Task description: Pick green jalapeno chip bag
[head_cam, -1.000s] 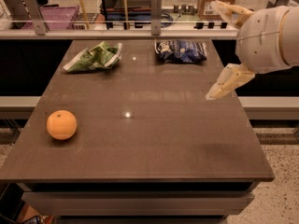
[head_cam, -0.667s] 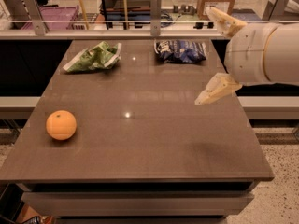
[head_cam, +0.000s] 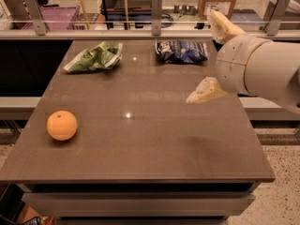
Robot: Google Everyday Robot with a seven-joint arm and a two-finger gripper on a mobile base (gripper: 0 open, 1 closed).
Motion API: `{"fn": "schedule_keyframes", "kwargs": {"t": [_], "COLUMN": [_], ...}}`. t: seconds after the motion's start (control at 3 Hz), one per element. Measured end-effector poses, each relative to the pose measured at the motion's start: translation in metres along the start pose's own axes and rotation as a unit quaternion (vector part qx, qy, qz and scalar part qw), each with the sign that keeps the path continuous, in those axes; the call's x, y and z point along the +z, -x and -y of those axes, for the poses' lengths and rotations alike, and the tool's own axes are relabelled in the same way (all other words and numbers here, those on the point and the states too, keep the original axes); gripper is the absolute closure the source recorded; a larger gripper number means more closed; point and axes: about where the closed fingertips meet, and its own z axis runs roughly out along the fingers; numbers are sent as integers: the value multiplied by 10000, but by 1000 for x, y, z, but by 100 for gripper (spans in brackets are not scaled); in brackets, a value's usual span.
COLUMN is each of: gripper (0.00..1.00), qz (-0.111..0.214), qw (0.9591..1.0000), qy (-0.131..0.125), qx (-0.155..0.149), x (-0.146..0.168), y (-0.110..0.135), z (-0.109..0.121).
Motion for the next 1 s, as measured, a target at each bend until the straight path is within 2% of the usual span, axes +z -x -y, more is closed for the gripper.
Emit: {"fn": "schedule_keyframes", "kwargs": {"t": [0.33, 1.0], "gripper": [0, 0], "qz": [5, 393], "qw": [10000, 9976], "qy": [-2, 114], "qx": [-7, -567], "x": [0, 49], "y": [1, 2], "z": [0, 18]}}
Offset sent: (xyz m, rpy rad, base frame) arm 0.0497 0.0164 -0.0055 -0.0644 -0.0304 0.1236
